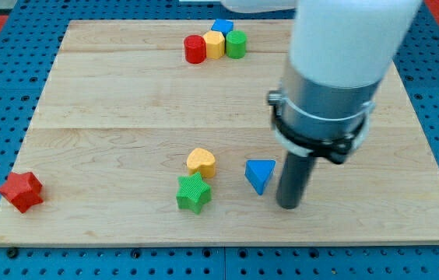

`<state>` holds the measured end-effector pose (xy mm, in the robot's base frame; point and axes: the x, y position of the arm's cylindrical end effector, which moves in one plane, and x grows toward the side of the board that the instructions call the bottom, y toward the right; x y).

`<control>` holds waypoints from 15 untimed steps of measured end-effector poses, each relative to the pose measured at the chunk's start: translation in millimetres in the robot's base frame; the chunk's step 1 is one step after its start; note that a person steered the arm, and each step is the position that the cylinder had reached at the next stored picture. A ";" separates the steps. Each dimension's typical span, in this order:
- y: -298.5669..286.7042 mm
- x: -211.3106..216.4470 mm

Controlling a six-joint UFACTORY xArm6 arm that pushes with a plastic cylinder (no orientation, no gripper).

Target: Place the blue triangle right to the yellow hexagon

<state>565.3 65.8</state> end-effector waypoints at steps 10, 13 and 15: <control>-33.2 -144.7; -13.9 -126.1; -80.5 -131.4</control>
<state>433.9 -14.8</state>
